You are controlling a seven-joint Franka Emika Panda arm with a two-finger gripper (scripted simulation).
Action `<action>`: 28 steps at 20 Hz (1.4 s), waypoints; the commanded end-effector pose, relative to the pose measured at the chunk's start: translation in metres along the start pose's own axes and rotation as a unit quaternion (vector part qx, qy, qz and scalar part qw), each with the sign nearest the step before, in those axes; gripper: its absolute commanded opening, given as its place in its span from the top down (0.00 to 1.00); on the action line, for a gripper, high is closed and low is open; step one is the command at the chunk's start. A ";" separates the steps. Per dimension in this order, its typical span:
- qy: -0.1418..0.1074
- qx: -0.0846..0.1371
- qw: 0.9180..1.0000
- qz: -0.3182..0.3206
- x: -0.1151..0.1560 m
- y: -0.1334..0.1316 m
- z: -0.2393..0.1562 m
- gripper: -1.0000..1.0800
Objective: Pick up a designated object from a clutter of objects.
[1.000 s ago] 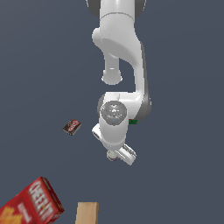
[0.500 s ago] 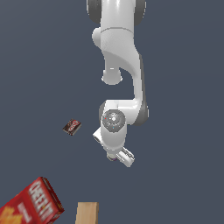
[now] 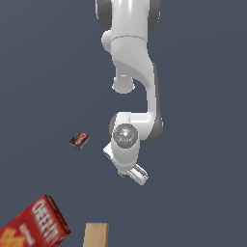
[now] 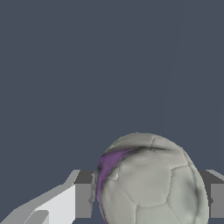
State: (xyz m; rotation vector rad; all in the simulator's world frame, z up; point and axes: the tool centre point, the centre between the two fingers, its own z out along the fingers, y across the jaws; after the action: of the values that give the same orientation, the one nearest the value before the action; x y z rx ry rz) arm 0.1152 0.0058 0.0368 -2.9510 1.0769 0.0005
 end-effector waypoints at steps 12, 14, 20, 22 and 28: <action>0.000 0.000 1.000 0.000 0.004 0.004 -0.012 1.00; 0.000 0.000 1.000 0.000 0.007 0.007 -0.021 1.00; 0.000 0.000 1.000 0.000 0.022 0.021 -0.066 1.00; 0.000 0.000 1.000 0.000 0.028 0.027 -0.085 1.00; 0.000 0.000 1.000 0.001 0.050 0.047 -0.150 1.00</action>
State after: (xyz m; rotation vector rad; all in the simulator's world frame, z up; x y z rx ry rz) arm 0.1228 -0.0546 0.1688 -2.9505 1.0780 0.0022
